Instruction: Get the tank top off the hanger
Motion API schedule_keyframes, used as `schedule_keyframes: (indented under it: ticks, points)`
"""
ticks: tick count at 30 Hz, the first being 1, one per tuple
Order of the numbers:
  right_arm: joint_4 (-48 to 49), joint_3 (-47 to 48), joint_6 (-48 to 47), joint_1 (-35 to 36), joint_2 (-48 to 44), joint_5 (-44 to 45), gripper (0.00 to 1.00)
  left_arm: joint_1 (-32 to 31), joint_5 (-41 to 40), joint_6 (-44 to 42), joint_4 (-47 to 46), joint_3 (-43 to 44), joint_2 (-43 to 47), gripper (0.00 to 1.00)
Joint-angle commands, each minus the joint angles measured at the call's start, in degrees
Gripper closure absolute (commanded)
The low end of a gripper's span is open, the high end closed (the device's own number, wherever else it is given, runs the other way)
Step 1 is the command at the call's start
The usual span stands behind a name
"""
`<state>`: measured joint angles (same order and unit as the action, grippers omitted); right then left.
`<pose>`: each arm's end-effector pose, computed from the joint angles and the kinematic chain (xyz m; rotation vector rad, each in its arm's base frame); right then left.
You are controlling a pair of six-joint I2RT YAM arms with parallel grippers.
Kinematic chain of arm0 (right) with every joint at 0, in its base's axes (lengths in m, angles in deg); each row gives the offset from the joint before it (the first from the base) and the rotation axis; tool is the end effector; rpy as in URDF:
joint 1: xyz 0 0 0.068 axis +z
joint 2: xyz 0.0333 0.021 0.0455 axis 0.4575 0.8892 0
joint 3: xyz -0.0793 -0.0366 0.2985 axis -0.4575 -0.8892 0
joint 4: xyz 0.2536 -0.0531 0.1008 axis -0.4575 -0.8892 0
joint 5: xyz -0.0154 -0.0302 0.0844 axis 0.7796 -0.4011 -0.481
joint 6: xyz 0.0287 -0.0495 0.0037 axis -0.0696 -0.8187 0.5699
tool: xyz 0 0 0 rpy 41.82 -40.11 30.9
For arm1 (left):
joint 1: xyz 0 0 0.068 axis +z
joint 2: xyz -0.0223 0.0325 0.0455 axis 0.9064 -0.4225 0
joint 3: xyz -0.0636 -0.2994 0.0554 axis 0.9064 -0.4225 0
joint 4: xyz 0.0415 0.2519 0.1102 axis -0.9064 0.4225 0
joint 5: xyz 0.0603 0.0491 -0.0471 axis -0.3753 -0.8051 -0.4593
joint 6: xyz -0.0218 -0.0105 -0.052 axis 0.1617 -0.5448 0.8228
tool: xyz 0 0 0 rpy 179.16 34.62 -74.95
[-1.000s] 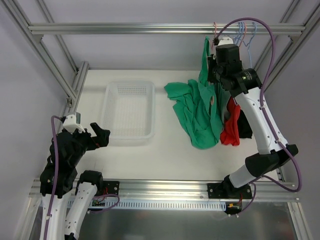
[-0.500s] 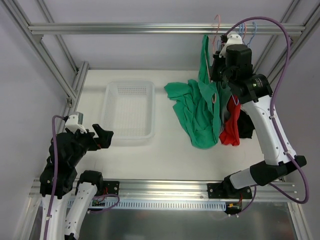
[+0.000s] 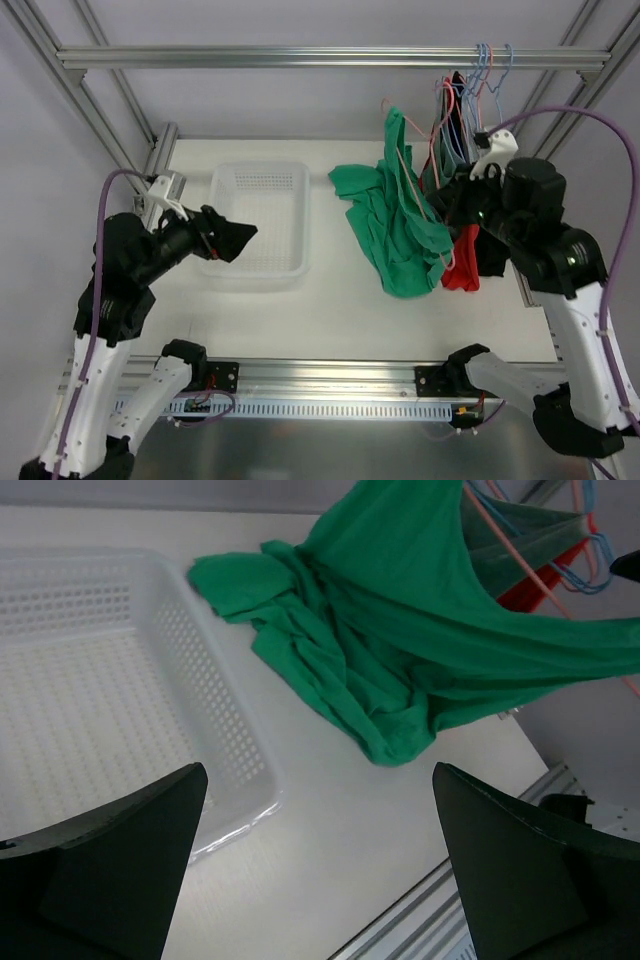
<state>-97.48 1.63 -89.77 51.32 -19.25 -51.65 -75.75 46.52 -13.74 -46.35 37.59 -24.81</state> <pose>0.1627 0.0744 0.5305 -0.4485 1.7940 0.3013 0.0939 -0.0348 0.4440 0.1847 1.6733 -0.7686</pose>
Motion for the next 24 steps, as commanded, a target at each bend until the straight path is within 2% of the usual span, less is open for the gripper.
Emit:
schedule_keyframes:
  ticks: [1, 2, 3, 4, 5, 6, 7, 9, 13, 16, 18, 21, 22, 24]
  points:
    - [-4.56, -1.92, 0.02, 0.07, -7.34, -9.21, 1.00, -9.53, -5.19, 1.29, -9.31, 7.38, -6.22, 0.01]
    - [-8.15, -2.27, -0.07, 0.16, -10.32, -9.58, 1.00, -17.30, -8.18, 0.42, -9.49, 11.05, -8.15, 0.01]
    - [-9.66, -2.63, -0.33, 0.16, -11.83, -9.93, 1.00, -21.56, -15.52, -1.94, -9.84, 13.27, -12.52, 0.01]
    - [-10.63, -2.98, 0.02, 0.16, -13.41, -10.72, 1.00, -25.95, -19.51, -3.53, -9.84, 17.55, -14.92, 0.01]
    - [-11.86, -3.33, 0.46, 0.16, -14.99, -11.16, 1.00, -34.09, -23.29, -5.29, -10.01, 19.86, -17.38, 0.01]
    - [-12.40, -3.16, 1.33, 0.07, -17.70, -12.03, 1.00, -37.74, -29.77, -8.87, -10.19, 22.32, -22.54, 0.01]
    - [-12.92, -2.72, 1.60, 0.16, -18.77, -14.22, 1.00, -40.90, -32.18, -10.73, -10.63, 27.04, -25.29, 0.01]
    - [-14.94, -1.23, 2.13, 0.07, -20.53, -15.29, 1.00, -47.40, -35.27, -14.77, -11.59, 31.11, -32.21, 0.01]
    - [-17.32, 3.07, 5.03, 0.07, -21.77, -16.17, 1.00, -50.87, -37.57, -17.34, -13.53, 39.02, -41.82, 0.01]
    - [-19.25, 4.31, 5.03, 0.07, -21.95, -16.17, 1.00, -51.13, -33.54, -17.26, -16.16, 40.44, -46.31, 0.05]
    - [-19.52, 4.84, 5.03, 0.07, -22.12, -16.44, 1.00, -51.31, -33.61, -17.35, -17.92, 41.06, -49.03, 0.07]
    - [-19.61, 5.54, 4.68, -0.01, -22.30, -16.61, 1.00, -51.31, -33.79, -17.08, -18.71, 42.03, -51.59, 0.18]
    - [-19.78, 5.63, 4.68, -0.02, -22.47, -16.70, 1.00, -51.31, -33.52, -17.08, -18.98, 41.86, -51.85, 0.26]
    - [-19.70, 5.54, 4.77, 0.07, -22.74, -17.05, 1.00, -51.31, -33.78, -16.91, -19.77, 41.68, -52.82, 0.33]
